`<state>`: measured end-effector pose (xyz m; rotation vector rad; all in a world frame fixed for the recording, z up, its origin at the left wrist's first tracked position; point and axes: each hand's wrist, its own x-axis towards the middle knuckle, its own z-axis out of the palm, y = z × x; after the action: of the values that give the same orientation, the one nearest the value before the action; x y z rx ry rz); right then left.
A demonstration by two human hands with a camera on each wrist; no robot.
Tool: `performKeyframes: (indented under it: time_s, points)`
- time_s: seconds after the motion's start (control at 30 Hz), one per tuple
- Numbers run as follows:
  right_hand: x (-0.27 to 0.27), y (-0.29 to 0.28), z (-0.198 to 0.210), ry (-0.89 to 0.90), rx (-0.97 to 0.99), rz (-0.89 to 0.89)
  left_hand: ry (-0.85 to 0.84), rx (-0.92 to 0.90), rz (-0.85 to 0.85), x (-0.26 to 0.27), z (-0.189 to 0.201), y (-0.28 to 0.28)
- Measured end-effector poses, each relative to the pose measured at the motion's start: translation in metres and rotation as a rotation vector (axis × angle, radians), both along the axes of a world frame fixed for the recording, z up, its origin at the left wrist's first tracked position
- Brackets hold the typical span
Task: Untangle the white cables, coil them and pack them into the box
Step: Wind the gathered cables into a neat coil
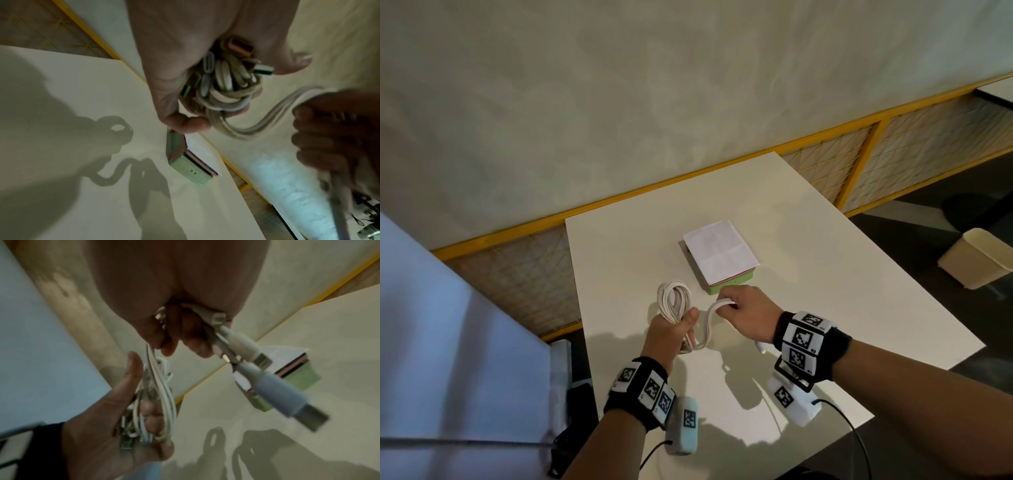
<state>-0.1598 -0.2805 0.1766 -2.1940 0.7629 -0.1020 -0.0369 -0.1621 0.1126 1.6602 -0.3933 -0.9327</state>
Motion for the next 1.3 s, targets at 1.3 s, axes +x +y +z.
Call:
performKeyframes:
  time_s: [1.3]
  points:
    - [0.026,0.02,-0.005,-0.072,0.539,-0.108,0.034,-0.148,-0.242,-0.031,0.014,0.0]
